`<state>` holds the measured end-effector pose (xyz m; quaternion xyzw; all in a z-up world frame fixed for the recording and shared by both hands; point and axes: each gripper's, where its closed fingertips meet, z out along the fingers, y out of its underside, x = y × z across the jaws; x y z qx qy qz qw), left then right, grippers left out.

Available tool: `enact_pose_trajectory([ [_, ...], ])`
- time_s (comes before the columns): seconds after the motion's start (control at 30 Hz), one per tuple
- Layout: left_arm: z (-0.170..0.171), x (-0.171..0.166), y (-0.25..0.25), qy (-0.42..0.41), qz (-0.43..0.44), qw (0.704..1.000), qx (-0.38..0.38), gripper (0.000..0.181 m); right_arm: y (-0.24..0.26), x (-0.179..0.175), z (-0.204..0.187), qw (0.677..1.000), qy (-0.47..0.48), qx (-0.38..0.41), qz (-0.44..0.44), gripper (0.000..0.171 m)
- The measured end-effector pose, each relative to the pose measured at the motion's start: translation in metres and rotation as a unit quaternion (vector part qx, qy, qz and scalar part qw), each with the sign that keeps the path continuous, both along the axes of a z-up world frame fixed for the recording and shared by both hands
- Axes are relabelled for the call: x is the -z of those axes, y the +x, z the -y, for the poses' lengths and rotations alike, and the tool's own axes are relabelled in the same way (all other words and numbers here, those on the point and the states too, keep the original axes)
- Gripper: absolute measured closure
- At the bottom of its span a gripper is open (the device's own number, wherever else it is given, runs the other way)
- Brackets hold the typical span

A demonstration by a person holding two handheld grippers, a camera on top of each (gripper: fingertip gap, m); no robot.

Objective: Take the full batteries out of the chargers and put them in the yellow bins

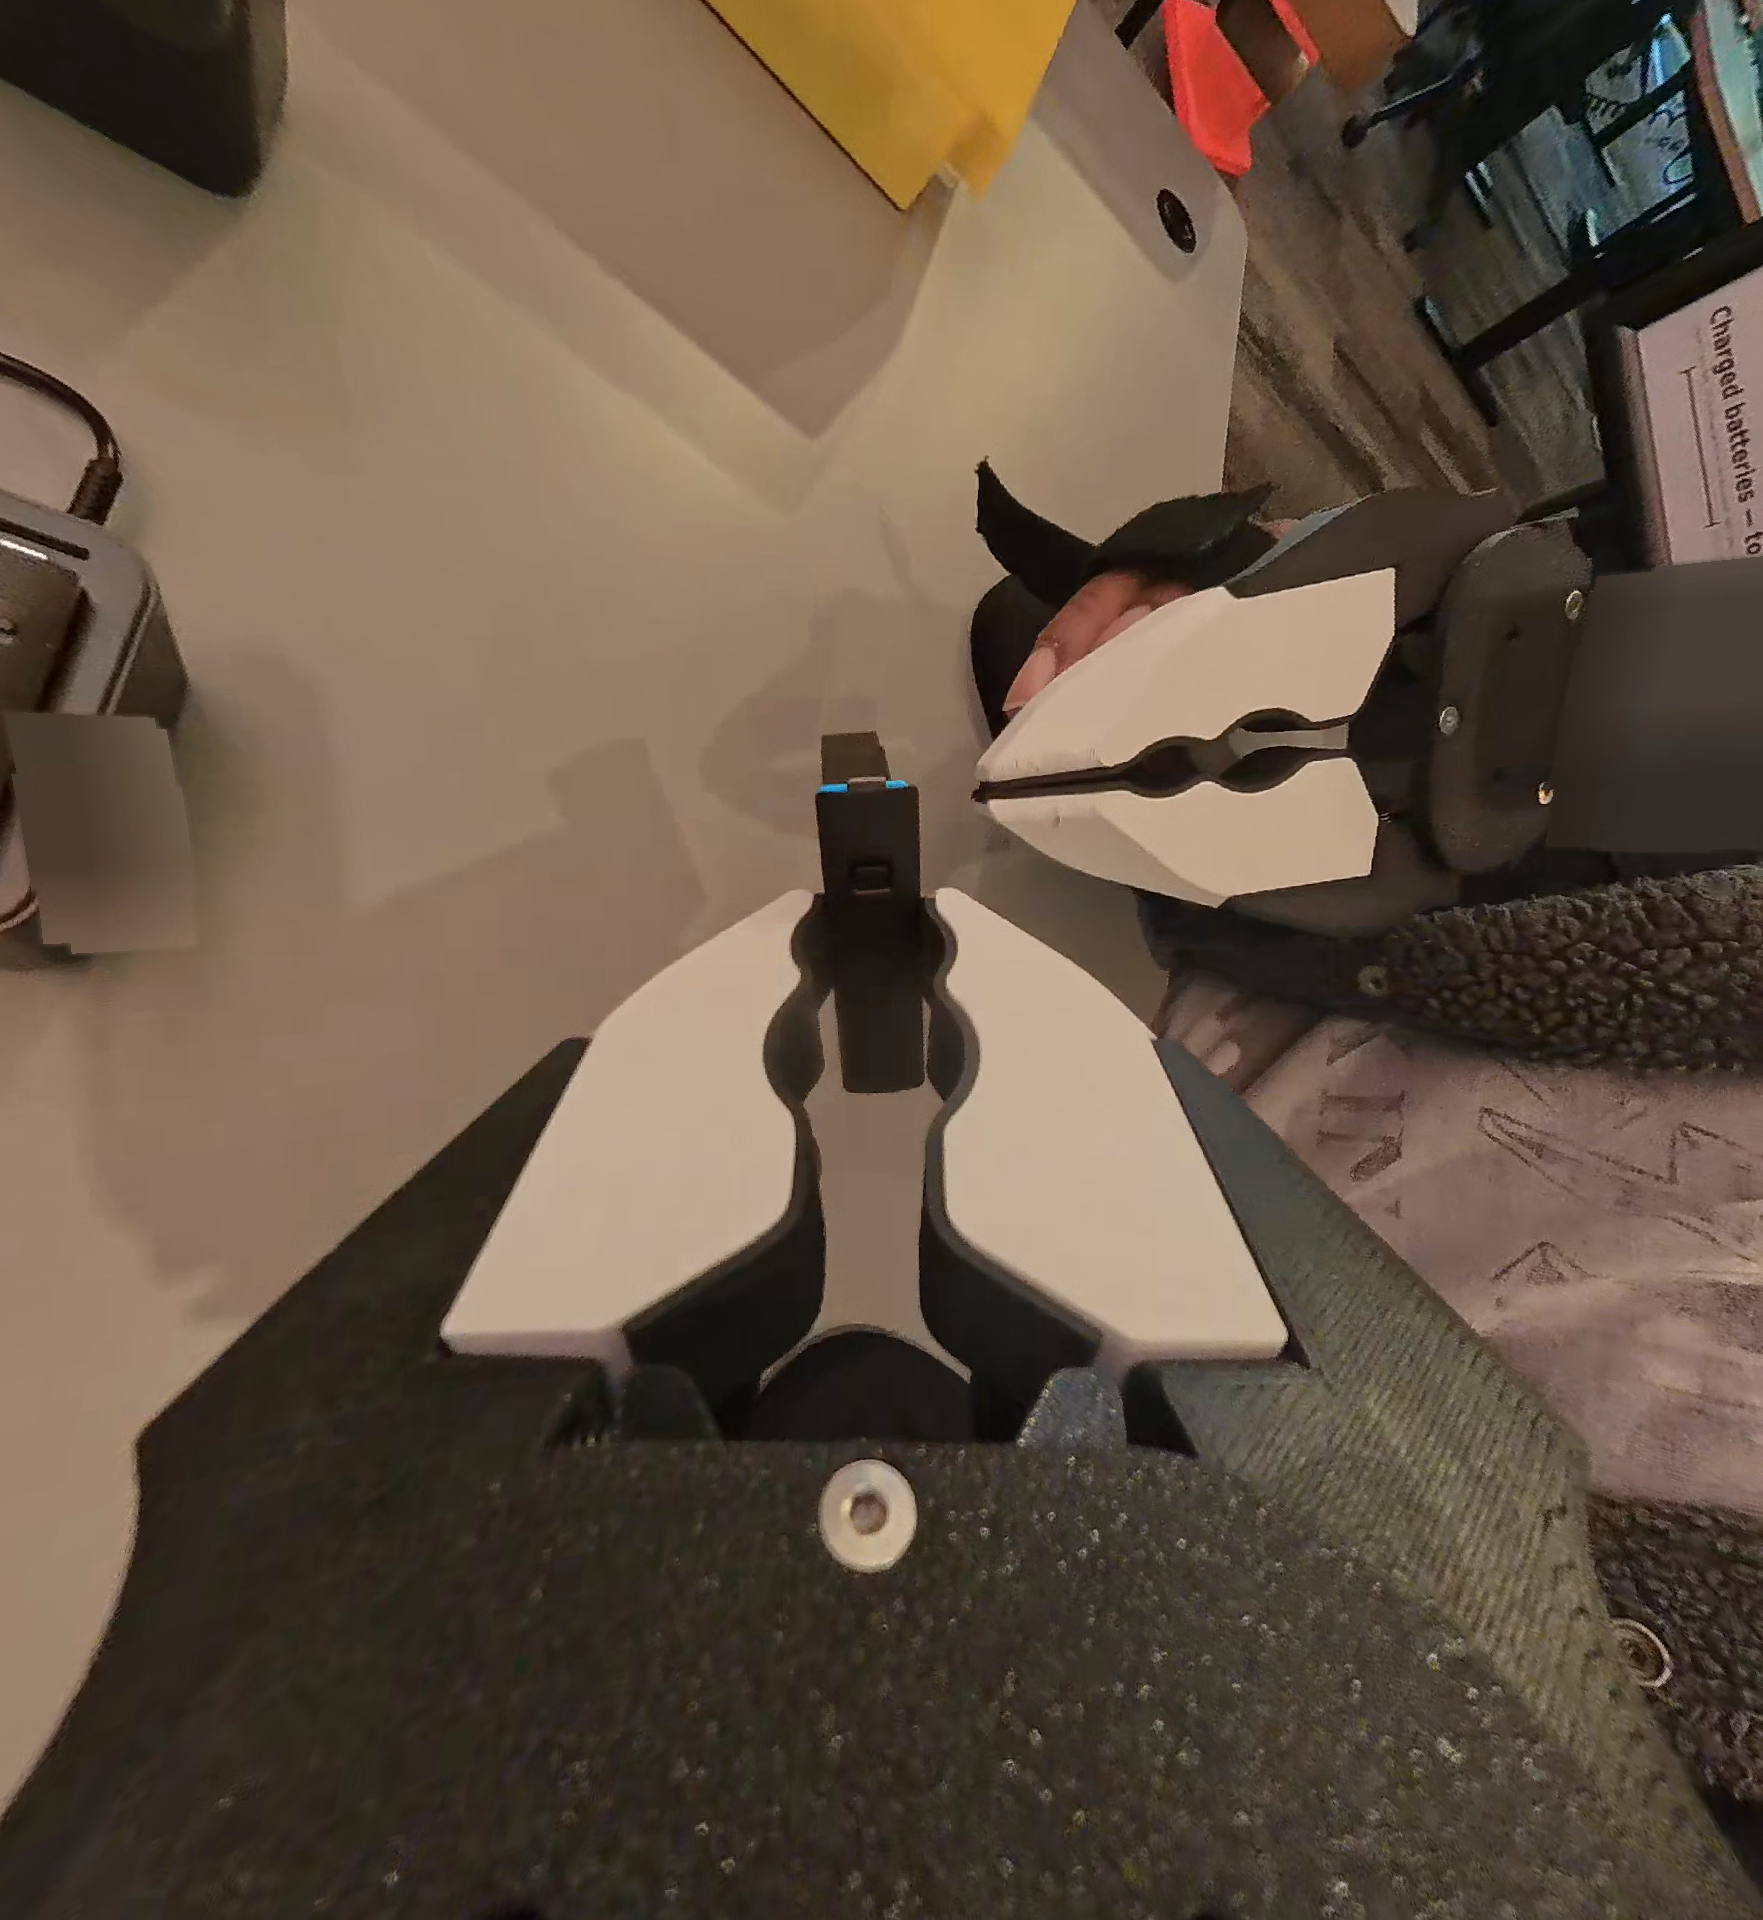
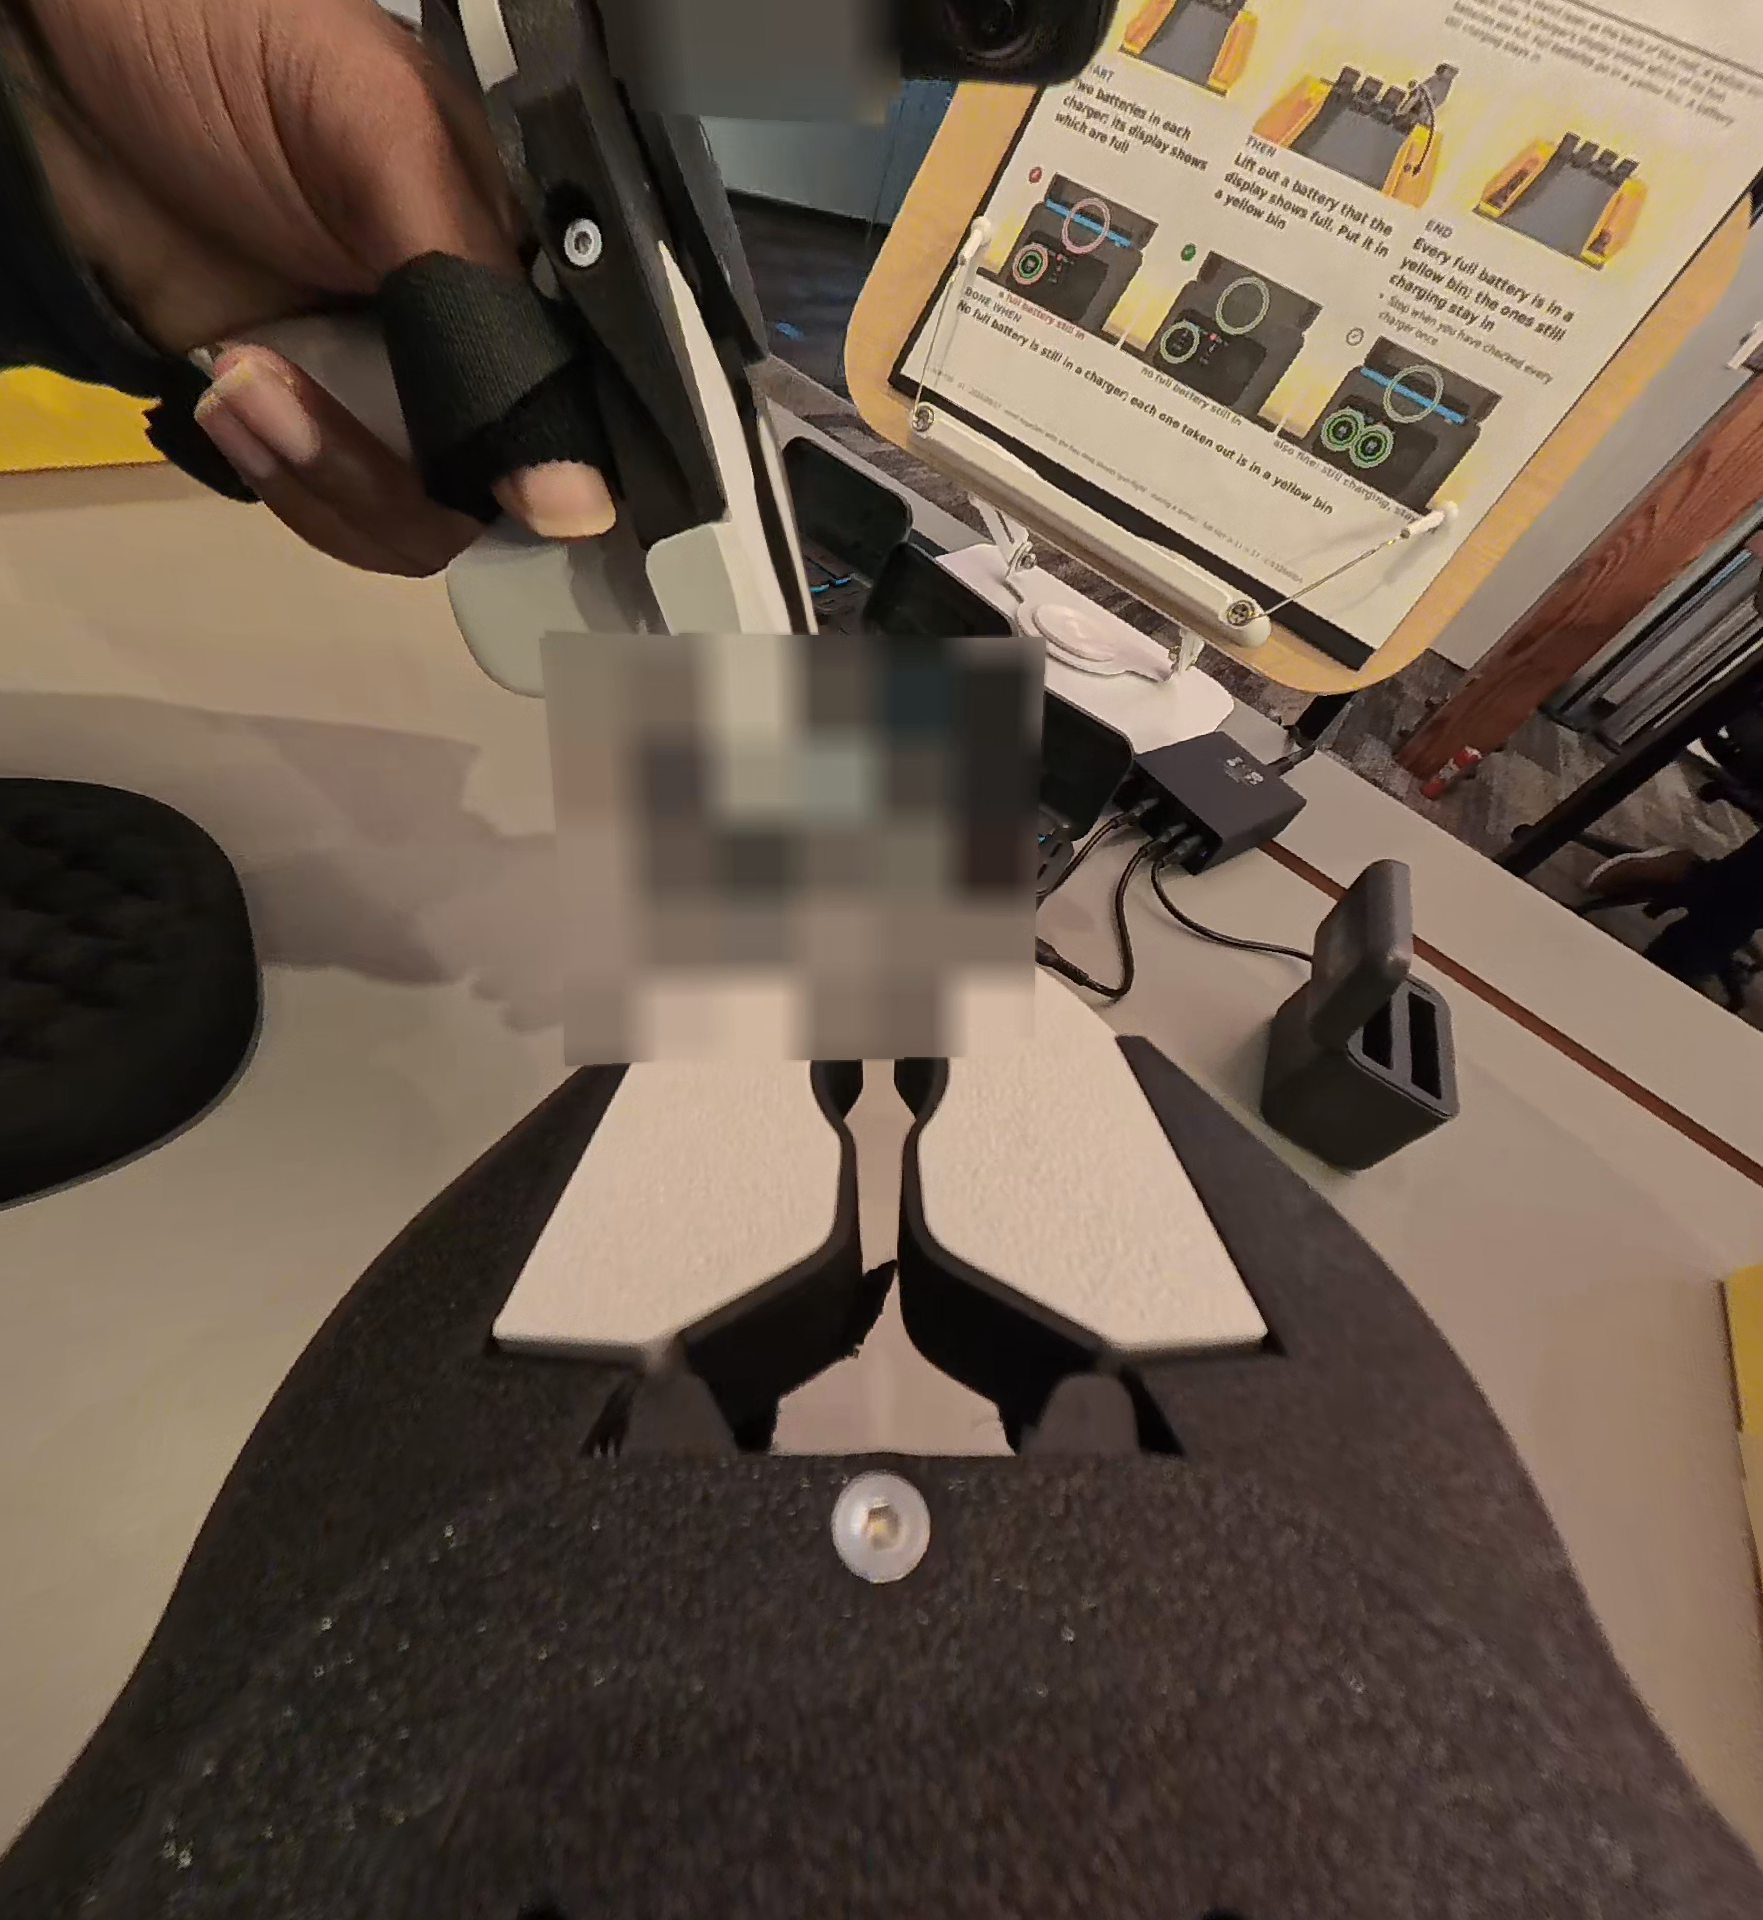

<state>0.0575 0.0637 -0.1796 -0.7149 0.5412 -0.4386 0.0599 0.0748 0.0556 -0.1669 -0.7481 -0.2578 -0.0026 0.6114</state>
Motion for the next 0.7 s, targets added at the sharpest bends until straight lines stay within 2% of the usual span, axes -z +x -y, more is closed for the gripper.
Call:
enact_pose_trajectory([
  [0.7,0.005,0.011,-0.005,-0.005,0.001,1.0,0.003,0.166,-0.004,0.011,-0.002,1.0,-0.012,-0.014,0.001,0.169],
])
